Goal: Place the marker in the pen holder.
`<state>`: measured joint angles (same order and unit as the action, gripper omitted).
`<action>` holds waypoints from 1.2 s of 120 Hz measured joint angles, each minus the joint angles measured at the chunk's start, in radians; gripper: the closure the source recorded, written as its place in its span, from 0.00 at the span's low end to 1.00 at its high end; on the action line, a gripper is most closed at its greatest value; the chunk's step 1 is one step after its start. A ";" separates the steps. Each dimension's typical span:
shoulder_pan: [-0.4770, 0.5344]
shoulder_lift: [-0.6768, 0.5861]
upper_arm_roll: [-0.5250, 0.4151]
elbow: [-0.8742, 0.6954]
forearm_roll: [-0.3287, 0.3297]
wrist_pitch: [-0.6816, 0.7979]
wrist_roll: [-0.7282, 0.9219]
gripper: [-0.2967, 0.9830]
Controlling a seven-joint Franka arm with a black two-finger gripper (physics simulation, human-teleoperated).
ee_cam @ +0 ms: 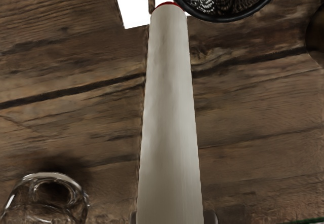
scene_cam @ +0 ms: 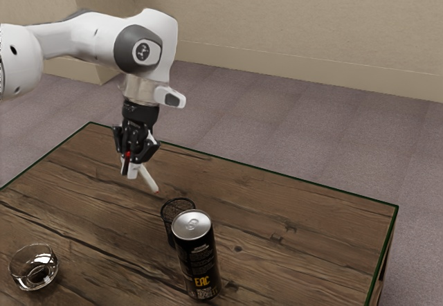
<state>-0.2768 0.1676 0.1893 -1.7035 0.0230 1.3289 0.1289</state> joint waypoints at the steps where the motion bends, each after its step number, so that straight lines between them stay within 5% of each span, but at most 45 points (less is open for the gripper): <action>1: -0.001 0.000 -0.001 0.000 -0.002 -0.005 0.000 0.82; 102: -0.027 0.249 -0.018 0.136 -0.046 -0.029 0.046 0.81; 124: -0.022 0.228 -0.013 0.129 -0.053 -0.009 0.056 0.51; 144: 0.098 -0.110 0.061 0.051 -0.006 0.084 0.068 0.37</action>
<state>-0.1791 0.0580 0.2502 -1.6524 0.0173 1.4133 0.1968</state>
